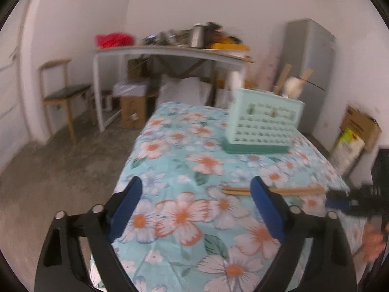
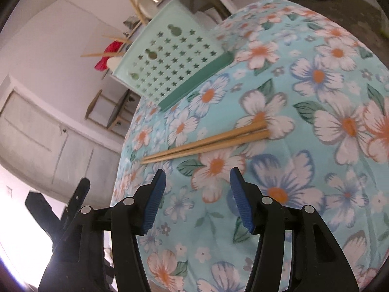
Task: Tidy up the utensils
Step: 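Grasp one of the two chopsticks with the left tool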
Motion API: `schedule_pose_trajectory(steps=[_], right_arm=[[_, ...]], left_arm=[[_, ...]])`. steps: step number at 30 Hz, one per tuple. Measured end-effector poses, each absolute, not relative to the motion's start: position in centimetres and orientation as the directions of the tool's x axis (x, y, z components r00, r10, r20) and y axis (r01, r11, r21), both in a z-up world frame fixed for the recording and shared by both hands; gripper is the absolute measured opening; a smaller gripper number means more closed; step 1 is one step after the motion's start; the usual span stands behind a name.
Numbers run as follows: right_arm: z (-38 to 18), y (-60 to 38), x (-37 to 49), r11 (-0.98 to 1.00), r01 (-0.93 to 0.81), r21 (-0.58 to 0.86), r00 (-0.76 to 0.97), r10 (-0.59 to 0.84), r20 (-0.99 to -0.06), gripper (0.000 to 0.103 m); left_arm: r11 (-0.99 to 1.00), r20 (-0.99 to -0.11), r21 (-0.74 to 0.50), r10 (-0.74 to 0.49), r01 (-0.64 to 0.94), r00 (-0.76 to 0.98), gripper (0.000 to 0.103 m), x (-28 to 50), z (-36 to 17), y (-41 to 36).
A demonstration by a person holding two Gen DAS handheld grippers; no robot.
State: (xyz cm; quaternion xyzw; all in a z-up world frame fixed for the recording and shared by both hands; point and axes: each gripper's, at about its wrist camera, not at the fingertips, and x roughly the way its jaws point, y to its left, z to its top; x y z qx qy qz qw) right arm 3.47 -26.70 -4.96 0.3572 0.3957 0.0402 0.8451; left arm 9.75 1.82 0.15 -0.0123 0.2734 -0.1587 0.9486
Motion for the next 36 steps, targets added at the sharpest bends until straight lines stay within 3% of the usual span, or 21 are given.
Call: schedule_pose_trajectory(steps=[8,14,20,27,36], right_arm=[[-6.2,-27.2,2.9,0.718,0.229,0.657,0.693,0.354,-0.628,0.054],[-6.7,-28.2,2.8,0.689,0.217,0.691,0.703,0.381,-0.600,0.053],[-7.1,-29.6,2.4,0.662,0.212,0.719,0.720,0.391,-0.573,0.053],[-7.6,-30.3,2.1,0.632,0.192,0.751,0.731,0.418,-0.539,0.052],[-7.6,-30.9,1.4,0.614,0.184,0.768,0.740,0.427,-0.519,0.050]], left_arm=[[0.802,-0.541,0.281,-0.321,0.527,0.777,0.053,8.3,-2.4,-5.7],[0.660,-0.564,0.442,-0.323,0.608,0.760,0.035,9.2,-4.1,-10.3],[0.402,-0.585,0.634,-0.309,0.660,0.750,0.027,9.3,-7.4,-15.0],[0.256,-0.590,0.700,-0.319,0.667,0.742,0.013,9.4,-8.3,-16.7],[0.209,-0.607,0.701,-0.327,0.682,0.724,0.011,9.0,-7.9,-17.0]])
